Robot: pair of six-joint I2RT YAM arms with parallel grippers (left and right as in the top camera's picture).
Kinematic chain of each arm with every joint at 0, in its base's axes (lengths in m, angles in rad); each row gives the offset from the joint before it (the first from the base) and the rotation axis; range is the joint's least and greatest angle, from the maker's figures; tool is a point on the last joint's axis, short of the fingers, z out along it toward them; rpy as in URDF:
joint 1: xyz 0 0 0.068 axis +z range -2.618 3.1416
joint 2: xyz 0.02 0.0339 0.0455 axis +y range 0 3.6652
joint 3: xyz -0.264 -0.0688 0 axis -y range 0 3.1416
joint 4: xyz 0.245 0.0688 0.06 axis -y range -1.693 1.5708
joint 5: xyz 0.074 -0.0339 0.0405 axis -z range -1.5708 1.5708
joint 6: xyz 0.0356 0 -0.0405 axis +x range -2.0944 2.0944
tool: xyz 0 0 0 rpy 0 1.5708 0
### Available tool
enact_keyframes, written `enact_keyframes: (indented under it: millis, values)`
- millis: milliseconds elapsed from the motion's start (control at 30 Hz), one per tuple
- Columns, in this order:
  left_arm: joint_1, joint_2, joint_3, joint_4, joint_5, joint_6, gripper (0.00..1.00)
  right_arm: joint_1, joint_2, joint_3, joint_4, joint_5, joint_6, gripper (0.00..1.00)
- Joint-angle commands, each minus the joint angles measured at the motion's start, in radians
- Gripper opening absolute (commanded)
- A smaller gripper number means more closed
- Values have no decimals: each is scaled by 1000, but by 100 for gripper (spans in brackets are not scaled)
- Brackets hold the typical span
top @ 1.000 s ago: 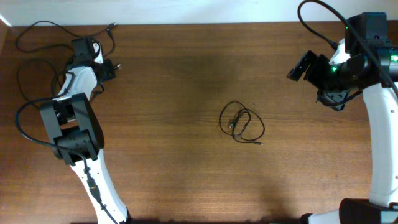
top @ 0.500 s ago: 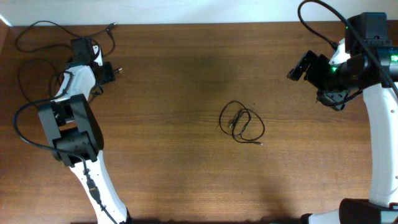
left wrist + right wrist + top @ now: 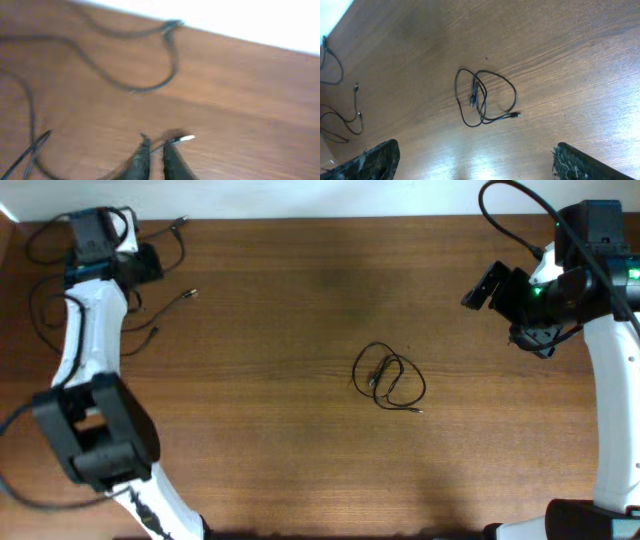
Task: Untangle cables
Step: 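Move the right gripper down onto the small coiled cable in the center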
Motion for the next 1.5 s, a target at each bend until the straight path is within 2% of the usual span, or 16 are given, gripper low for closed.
enact_keyframes:
  millis: [0,33,133,200,333,600,767,833,933,1067,1167,1267,1433,1467]
  values:
    - [4,-101,0,-35,457,16,65,5,3,8,-1,12,-11,98]
    - [4,-103,0,-47,549,16,74,5,3,7,-1,11,-11,98]
    - [-8,-100,0,-111,790,16,90,13,3,7,-5,11,-14,98]
    - [-31,-100,0,-178,830,16,97,31,3,7,-4,8,-66,98]
    - [-109,-100,-1,-290,820,18,99,84,6,7,3,13,-142,99]
    - [-373,-99,-3,-507,498,17,99,122,65,-18,-4,97,-138,98]
    - [-536,-96,-23,-518,367,10,99,122,119,-35,-1,86,-138,99]
    - [-577,-96,-29,-518,274,-49,99,123,144,-37,-11,85,-138,98]
    - [-607,-96,-29,-518,138,-140,99,124,182,-55,-27,81,-142,99]
    - [-582,-96,-29,-518,117,-161,99,144,215,-135,-6,78,-143,99]
    - [-534,-96,-29,-519,117,-179,99,177,222,-248,91,58,-142,99]
    - [-509,-96,-29,-519,117,-179,99,208,222,-358,218,-29,-142,87]
    - [-507,-96,-29,-520,117,-179,99,265,223,-515,436,-121,-117,74]
    - [-507,-96,-29,-519,117,-179,99,282,223,-549,474,-121,-98,67]
